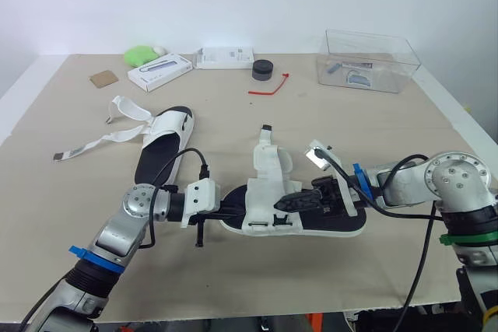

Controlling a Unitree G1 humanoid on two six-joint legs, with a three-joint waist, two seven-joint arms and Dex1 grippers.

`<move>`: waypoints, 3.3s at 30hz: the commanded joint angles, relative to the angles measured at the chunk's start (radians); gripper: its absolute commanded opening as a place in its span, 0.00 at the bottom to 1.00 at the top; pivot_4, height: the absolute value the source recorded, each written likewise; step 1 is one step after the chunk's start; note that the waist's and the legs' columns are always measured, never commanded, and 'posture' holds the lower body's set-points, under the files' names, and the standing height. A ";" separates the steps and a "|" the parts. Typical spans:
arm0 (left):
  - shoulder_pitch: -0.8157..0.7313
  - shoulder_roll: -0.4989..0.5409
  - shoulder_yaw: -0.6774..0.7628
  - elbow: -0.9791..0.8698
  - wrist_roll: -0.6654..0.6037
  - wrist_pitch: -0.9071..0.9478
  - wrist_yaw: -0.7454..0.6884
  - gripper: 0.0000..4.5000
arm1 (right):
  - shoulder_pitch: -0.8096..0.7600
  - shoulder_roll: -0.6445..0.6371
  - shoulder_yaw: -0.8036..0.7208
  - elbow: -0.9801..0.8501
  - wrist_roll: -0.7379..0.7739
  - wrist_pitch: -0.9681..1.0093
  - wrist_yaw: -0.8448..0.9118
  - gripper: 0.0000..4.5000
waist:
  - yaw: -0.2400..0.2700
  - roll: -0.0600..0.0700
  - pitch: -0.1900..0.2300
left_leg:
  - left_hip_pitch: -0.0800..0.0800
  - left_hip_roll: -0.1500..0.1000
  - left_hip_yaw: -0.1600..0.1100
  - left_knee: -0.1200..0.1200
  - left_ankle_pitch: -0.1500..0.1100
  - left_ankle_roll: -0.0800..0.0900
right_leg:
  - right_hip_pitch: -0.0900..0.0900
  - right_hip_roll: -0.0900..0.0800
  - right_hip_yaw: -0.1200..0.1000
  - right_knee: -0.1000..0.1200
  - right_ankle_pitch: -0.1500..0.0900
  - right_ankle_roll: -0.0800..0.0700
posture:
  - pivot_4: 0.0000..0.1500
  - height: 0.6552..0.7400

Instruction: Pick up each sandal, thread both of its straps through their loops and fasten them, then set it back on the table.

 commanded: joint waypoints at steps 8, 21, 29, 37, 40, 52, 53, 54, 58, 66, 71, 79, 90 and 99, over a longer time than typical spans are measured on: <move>-0.003 0.001 -0.011 0.017 0.024 0.001 0.009 0.00 | -0.008 -0.008 -0.039 -0.096 -0.060 0.031 0.066 0.01 | 0.000 0.000 0.000 | 0.000 0.000 0.000 0.000 0.000 0.000 | 0.000 0.000 0.000 0.000 0.000 0.000 | 1.00 1.00; -0.004 0.007 -0.017 0.019 0.032 -0.001 0.009 0.00 | 0.046 -0.030 -0.083 -0.133 0.018 0.034 -0.001 0.01 | 0.001 0.000 0.000 | 0.000 0.000 0.000 0.000 0.000 0.000 | 0.000 0.000 0.000 0.000 0.000 0.000 | 1.00 1.00; -0.008 0.003 -0.020 0.023 0.036 -0.004 0.010 0.00 | 0.105 -0.035 -0.064 -0.201 0.093 -0.015 -0.064 0.01 | 0.001 0.000 0.000 | 0.000 0.000 0.000 0.000 0.000 0.000 | 0.000 0.000 0.000 0.000 0.000 0.000 | 1.00 1.00; -0.015 0.002 -0.022 0.037 0.040 -0.012 0.006 0.00 | 0.049 -0.062 -0.090 -0.204 0.061 -0.050 -0.042 0.50 | 0.000 0.000 0.000 | 0.001 0.000 0.000 0.000 0.000 0.000 | 0.000 0.001 0.000 0.000 0.000 0.000 | 1.00 1.00; -0.019 -0.001 -0.025 0.044 0.041 -0.016 0.006 0.00 | -0.011 -0.051 -0.090 -0.165 0.017 -0.056 -0.022 0.50 | 0.000 0.000 0.000 | 0.001 0.000 0.001 0.000 0.000 0.001 | 0.001 0.000 0.001 0.000 0.001 0.000 | 1.00 1.00; -0.010 0.000 -0.028 0.049 0.044 -0.030 0.012 0.00 | -0.053 0.034 -0.071 -0.086 -0.070 -0.048 -0.018 0.17 | 0.001 0.000 0.000 | 0.001 0.000 0.001 0.000 0.000 0.001 | 0.001 0.000 0.001 0.000 0.001 0.000 | 1.00 1.00; -0.006 0.002 -0.026 0.048 0.044 -0.030 0.013 0.00 | -0.045 0.033 -0.077 -0.093 -0.061 -0.040 -0.018 0.06 | 0.001 0.000 0.000 | 0.001 0.000 0.001 0.000 0.000 0.001 | 0.001 -0.001 0.001 0.000 0.001 0.000 | 1.00 1.00; -0.003 0.004 -0.025 0.046 0.044 -0.029 0.015 0.00 | -0.037 0.031 -0.082 -0.100 -0.053 -0.034 -0.017 0.05 | 0.001 0.000 0.000 | 0.001 0.000 0.001 0.000 0.000 0.001 | 0.000 -0.001 0.001 0.000 0.001 0.000 | 1.00 1.00; 0.000 0.009 -0.022 0.051 0.047 -0.031 0.021 0.00 | 0.040 -0.003 -0.093 -0.184 0.028 -0.021 -0.031 0.02 | 0.001 0.000 0.000 | 0.001 0.000 0.000 0.000 0.000 0.001 | 0.001 -0.001 0.000 0.000 0.001 0.000 | 1.00 1.00; -0.002 0.007 -0.028 0.052 0.050 -0.031 0.026 0.00 | 0.092 -0.052 -0.102 -0.274 0.114 -0.049 -0.040 0.02 | 0.001 0.001 -0.001 | 0.001 0.000 0.000 0.000 0.001 0.002 | 0.001 0.000 0.000 0.000 0.001 0.000 | 1.00 1.00; -0.010 0.003 -0.032 0.059 0.051 -0.031 0.024 0.00 | 0.061 -0.107 -0.109 -0.305 -0.008 -0.045 0.058 0.33 | 0.001 0.001 -0.001 | 0.001 -0.001 0.001 0.000 0.000 0.002 | 0.001 -0.001 0.001 0.000 0.001 0.000 | 1.00 1.00; -0.027 0.004 -0.023 0.077 0.050 -0.034 0.025 0.00 | 0.155 -0.240 -0.200 -0.328 -0.088 -0.066 0.361 0.89 | 0.003 0.001 -0.001 | 0.002 0.000 0.000 0.000 0.000 0.002 | 0.001 0.000 0.000 0.000 0.001 0.000 | 1.00 1.00; -0.050 0.013 -0.011 0.099 0.052 -0.037 0.030 0.00 | 0.351 -0.124 -0.134 -0.379 -0.311 -0.184 0.364 0.89 | 0.001 0.001 -0.002 | 0.004 0.000 0.001 0.002 0.002 0.004 | 0.003 0.000 0.000 0.000 0.002 0.001 | 1.00 1.00; -0.065 0.015 0.005 0.128 0.077 -0.055 0.075 0.00 | 0.256 -0.047 -0.111 -0.342 -0.395 -0.171 0.390 0.89 | 0.001 0.001 -0.002 | 0.004 0.000 0.001 0.002 0.003 0.004 | 0.003 0.001 0.000 0.000 0.004 0.000 | 1.00 1.00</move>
